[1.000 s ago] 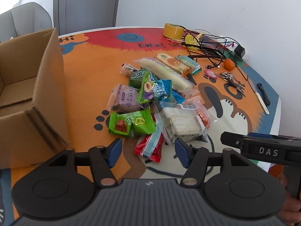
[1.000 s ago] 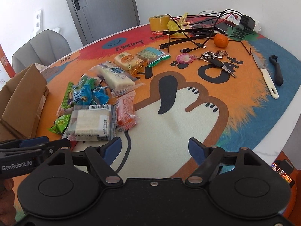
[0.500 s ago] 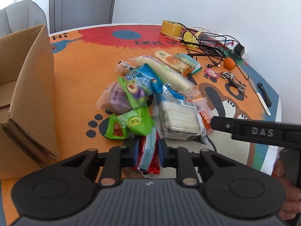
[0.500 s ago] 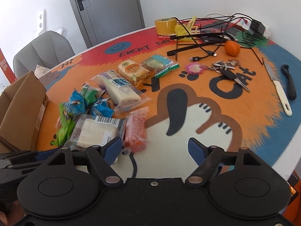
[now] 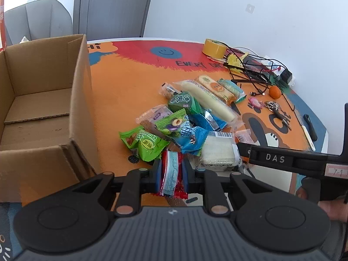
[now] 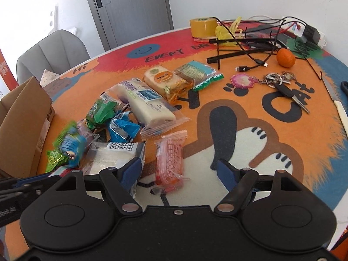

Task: Organize snacks
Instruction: 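Lift the red candy packets with the left tool while the right tool grasps the orange sausage pack, then carry both packs over the cardboard box and open both tools to drop them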

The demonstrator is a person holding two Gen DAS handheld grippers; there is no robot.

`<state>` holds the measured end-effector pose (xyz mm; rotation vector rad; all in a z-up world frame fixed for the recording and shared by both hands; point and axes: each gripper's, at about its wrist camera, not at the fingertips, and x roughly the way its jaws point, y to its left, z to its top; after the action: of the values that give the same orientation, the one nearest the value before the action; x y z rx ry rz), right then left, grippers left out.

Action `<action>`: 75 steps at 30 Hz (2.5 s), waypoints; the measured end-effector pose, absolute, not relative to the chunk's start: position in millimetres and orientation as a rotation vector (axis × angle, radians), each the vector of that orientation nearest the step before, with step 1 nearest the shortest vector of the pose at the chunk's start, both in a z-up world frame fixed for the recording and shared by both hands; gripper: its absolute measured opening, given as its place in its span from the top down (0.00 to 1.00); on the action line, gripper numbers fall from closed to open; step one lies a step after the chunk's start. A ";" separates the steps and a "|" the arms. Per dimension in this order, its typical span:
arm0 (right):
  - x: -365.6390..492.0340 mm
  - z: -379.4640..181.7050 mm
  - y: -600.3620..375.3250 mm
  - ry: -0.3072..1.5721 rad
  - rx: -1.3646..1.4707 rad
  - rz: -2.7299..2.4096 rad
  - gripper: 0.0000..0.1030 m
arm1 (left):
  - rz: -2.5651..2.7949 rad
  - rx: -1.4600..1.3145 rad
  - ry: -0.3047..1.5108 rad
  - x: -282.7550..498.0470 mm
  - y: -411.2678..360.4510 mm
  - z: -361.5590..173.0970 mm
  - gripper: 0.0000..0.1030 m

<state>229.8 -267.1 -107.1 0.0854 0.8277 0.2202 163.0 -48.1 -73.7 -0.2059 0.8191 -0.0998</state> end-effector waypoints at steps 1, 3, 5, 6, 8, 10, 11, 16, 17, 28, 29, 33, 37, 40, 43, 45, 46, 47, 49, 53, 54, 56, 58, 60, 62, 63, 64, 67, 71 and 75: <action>229.6 -106.9 -265.8 0.821 0.062 0.206 0.42 | -0.099 -0.208 0.817 162.7 -47.8 -73.1 0.82; 228.8 -106.5 -266.5 0.813 0.044 0.209 0.58 | -0.101 -0.211 0.812 162.4 -48.3 -72.2 0.82; 228.7 -105.3 -271.1 0.822 0.057 0.216 0.68 | -0.106 -0.213 0.808 162.1 -49.4 -71.0 0.82; 228.6 -104.2 -274.5 0.827 0.075 0.212 0.69 | -0.110 -0.212 0.806 161.5 -49.7 -70.3 0.82; 226.8 -102.2 -280.4 0.828 0.105 0.196 0.77 | -0.121 -0.209 0.798 161.1 -52.1 -68.4 0.82; 223.2 -100.4 -287.6 0.820 0.129 0.167 0.78 | -0.129 -0.208 0.790 159.9 -53.5 -65.9 0.82; 221.3 -99.5 -291.3 0.815 0.140 0.155 0.78 | -0.133 -0.207 0.786 159.3 -54.2 -65.0 0.82; 209.7 -94.7 -305.4 0.796 0.169 0.120 0.78 | -0.154 -0.206 0.772 156.2 -57.9 -61.1 0.82; 207.3 -93.4 -306.8 0.793 0.172 0.117 0.78 | -0.157 -0.206 0.768 155.2 -58.5 -60.0 0.82; 180.4 -70.7 -304.3 0.738 0.186 0.111 0.79 | -0.167 -0.215 0.693 137.5 -48.7 -36.7 0.82; 178.2 -68.1 -303.3 0.732 0.187 0.111 0.79 | -0.166 -0.218 0.686 135.1 -46.9 -34.7 0.82; 167.7 -56.4 -295.7 0.709 0.182 0.119 0.79 | -0.162 -0.232 0.651 126.1 -36.8 -25.4 0.82; 160.4 -46.1 -282.8 0.688 0.165 0.139 0.79 | -0.146 -0.243 0.621 115.9 -23.2 -16.8 0.82; 158.4 -40.7 -271.7 0.677 0.158 0.162 0.79 | -0.124 -0.248 0.606 110.5 -12.6 -12.4 0.82; 158.1 -36.7 -259.1 0.670 0.152 0.191 0.79 | -0.099 -0.255 0.599 107.3 -1.5 -9.8 0.82; 158.8 -33.9 -250.4 0.667 0.146 0.211 0.79 | -0.079 -0.260 0.595 105.8 5.8 -8.5 0.82; 159.2 -32.8 -246.0 0.666 0.144 0.221 0.79 | -0.070 -0.263 0.594 105.5 9.3 -8.0 0.82; 160.1 -31.7 -242.2 0.665 0.142 0.231 0.79 | -0.061 -0.265 0.591 105.2 12.6 -7.5 0.82; 161.8 -29.5 -233.0 0.662 0.133 0.251 0.79 | -0.044 -0.268 0.589 104.7 19.2 -6.9 0.82; 165.8 -25.6 -217.3 0.656 0.126 0.289 0.79 | -0.008 -0.272 0.590 106.1 30.0 -6.1 0.82; 167.0 -24.8 -213.9 0.655 0.125 0.300 0.79 | 0.000 -0.272 0.589 106.4 32.5 -5.8 0.82; 168.7 -22.9 -206.7 0.653 0.122 0.321 0.79 | 0.016 -0.273 0.587 107.5 37.1 -5.5 0.82; 170.4 -21.1 -198.7 0.651 0.117 0.341 0.79 | 0.032 -0.276 0.588 109.2 41.5 -5.5 0.82; 172.0 -19.2 -190.8 0.648 0.112 0.361 0.79 | 0.049 -0.278 0.586 109.2 48.6 -5.1 0.82; 174.0 -16.5 -182.5 0.643 0.109 0.381 0.79 | 0.069 -0.281 0.587 110.1 55.1 -5.0 0.82; 175.1 -15.2 -178.6 0.641 0.108 0.391 0.79 | 0.078 -0.283 0.587 110.0 58.9 -4.9 0.82; 176.5 -14.2 -174.9 0.638 0.107 0.402 0.79 | 0.089 -0.284 0.588 110.8 62.2 -5.1 0.82; 180.3 -11.6 -163.9 0.634 0.104 0.433 0.79 | 0.120 -0.290 0.592 113.4 72.6 -5.9 0.82; 184.8 -9.0 -149.9 0.631 0.097 0.474 0.79 | 0.159 -0.297 0.604 117.0 85.3 -8.4 0.82; 192.3 -5.0 -137.5 0.637 0.099 0.519 0.79 | 0.204 -0.302 0.628 122.6 95.3 -11.7 0.82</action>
<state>192.3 -137.5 -5.0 0.0994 0.6367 0.5191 122.6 95.3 -11.7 -0.3016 0.6279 0.2041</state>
